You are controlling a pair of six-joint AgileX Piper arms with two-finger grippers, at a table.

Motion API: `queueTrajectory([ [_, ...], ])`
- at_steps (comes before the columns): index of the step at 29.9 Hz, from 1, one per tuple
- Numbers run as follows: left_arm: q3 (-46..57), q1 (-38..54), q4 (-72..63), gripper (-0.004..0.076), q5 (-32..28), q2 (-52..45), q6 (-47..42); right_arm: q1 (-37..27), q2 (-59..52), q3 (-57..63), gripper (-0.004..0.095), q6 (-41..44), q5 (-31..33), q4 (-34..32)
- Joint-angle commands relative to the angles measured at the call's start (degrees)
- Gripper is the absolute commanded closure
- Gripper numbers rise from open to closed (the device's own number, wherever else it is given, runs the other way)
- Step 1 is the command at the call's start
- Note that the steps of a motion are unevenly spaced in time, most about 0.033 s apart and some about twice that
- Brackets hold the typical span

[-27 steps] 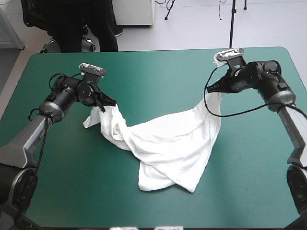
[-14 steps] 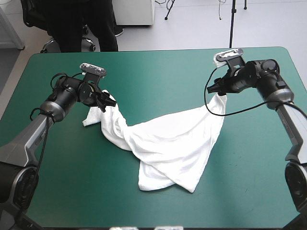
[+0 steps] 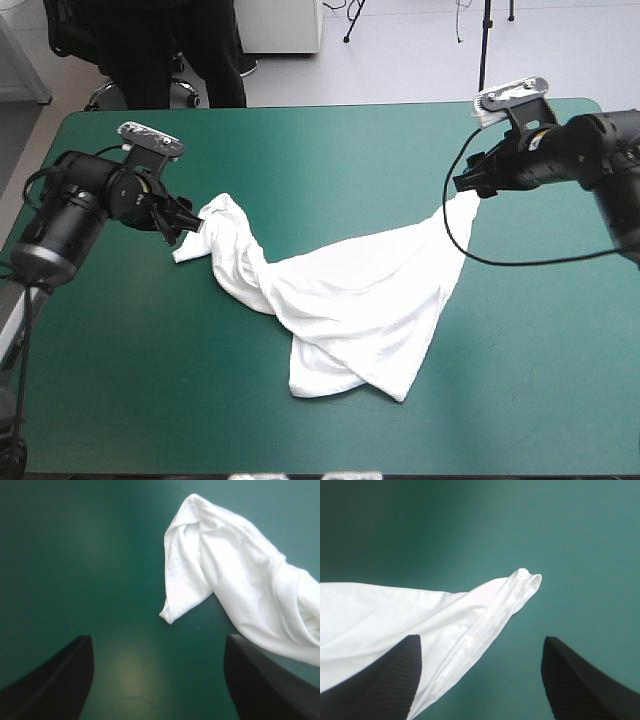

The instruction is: Fold the cloth

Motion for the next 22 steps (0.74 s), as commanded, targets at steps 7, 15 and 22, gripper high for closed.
queueTrajectory([
  [7,0.0,-0.2,1.7,0.0193,-0.6,-6.5,0.0,7.0,-16.3,8.0,0.0260,-2.9,0.2,2.1],
  [15,6.2,3.5,0.1,0.0195,-5.6,-1.6,0.2,14.0,-19.0,10.9,0.0293,-2.4,8.7,2.2],
  [22,6.2,7.2,-3.5,0.0195,-9.2,8.1,1.9,18.5,-18.2,10.9,0.0295,-3.0,8.7,2.3],
])
